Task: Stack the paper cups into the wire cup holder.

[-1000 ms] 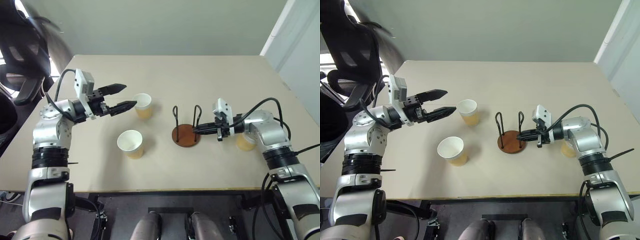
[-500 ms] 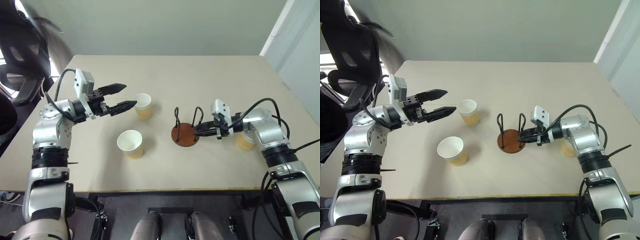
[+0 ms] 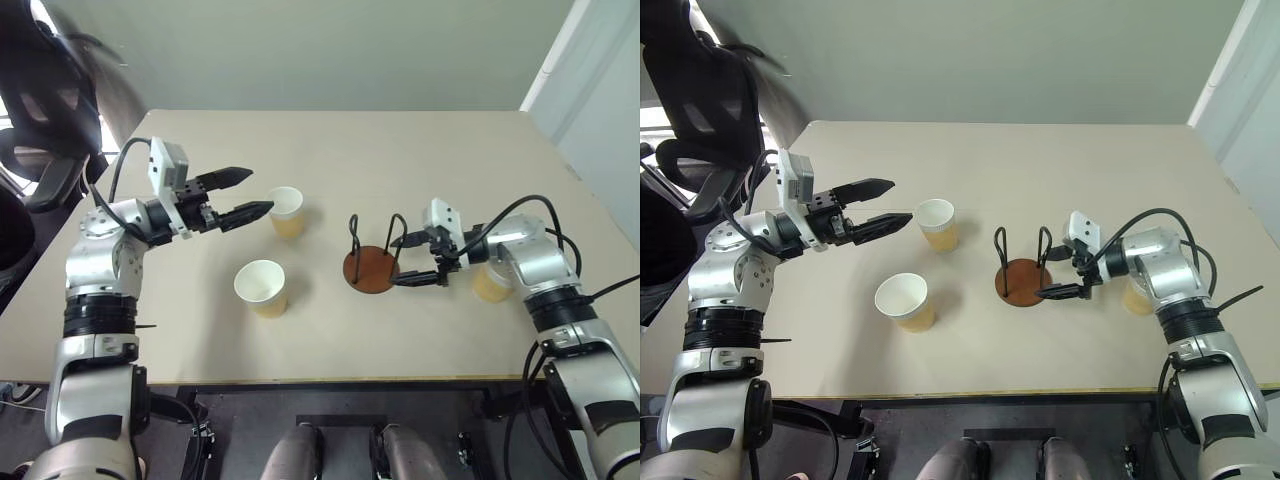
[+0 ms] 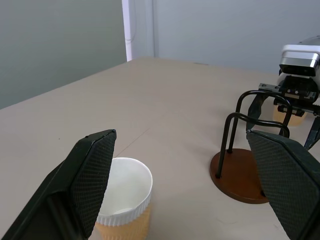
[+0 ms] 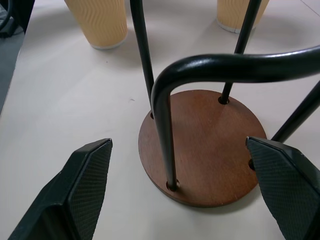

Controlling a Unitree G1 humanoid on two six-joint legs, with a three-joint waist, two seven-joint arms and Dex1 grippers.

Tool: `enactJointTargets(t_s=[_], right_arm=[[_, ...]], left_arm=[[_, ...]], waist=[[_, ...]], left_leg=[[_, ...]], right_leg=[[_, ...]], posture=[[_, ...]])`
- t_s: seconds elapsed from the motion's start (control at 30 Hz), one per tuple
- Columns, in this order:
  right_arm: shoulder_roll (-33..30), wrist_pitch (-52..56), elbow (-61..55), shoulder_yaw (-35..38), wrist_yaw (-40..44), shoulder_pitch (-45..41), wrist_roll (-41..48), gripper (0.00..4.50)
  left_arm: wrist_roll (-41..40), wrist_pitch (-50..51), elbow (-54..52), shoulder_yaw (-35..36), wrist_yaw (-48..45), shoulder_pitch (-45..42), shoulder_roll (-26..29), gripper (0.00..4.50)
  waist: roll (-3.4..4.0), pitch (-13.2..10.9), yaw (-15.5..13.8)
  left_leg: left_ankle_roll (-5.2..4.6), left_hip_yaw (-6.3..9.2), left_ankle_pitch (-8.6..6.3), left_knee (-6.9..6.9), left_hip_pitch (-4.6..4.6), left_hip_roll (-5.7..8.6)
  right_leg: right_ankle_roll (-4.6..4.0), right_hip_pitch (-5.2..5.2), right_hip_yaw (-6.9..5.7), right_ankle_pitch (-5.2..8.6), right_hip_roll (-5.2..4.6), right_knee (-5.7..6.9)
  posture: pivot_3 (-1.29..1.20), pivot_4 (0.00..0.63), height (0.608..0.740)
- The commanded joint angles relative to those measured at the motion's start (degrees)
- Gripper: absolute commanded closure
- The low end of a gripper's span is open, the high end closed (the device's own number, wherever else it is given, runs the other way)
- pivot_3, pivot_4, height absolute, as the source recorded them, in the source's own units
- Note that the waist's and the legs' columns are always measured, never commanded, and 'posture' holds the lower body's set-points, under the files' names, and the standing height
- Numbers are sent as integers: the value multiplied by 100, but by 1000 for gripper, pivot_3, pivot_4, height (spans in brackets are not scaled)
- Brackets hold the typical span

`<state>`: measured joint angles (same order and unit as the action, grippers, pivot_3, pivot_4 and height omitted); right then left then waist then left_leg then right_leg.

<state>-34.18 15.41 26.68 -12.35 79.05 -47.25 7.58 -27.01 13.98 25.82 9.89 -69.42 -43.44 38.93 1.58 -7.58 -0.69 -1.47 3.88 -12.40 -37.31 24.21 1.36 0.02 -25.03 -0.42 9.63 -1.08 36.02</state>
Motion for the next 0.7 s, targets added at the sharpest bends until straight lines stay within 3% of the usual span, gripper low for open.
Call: enactJointTargets(t_s=[0.03, 0.7], right_arm=[[-167, -171, -139, 115, 29, -140, -19, 37], [-751, 272, -346, 514, -130, -333, 120, 37]], left_arm=[[-35, 29, -90, 102, 29, -128, 57, 0], [144, 372, -15, -95, 92, -160, 58, 0]], waist=[[0, 0, 1], [0, 0, -2]], left_leg=[[0, 0, 0, 0, 0, 0], [0, 0, 0, 0, 1, 0]], right_leg=[[0, 0, 0, 0, 0, 0], [0, 0, 0, 0, 0, -1]], posture=[[0, 150, 740], [0, 150, 740]])
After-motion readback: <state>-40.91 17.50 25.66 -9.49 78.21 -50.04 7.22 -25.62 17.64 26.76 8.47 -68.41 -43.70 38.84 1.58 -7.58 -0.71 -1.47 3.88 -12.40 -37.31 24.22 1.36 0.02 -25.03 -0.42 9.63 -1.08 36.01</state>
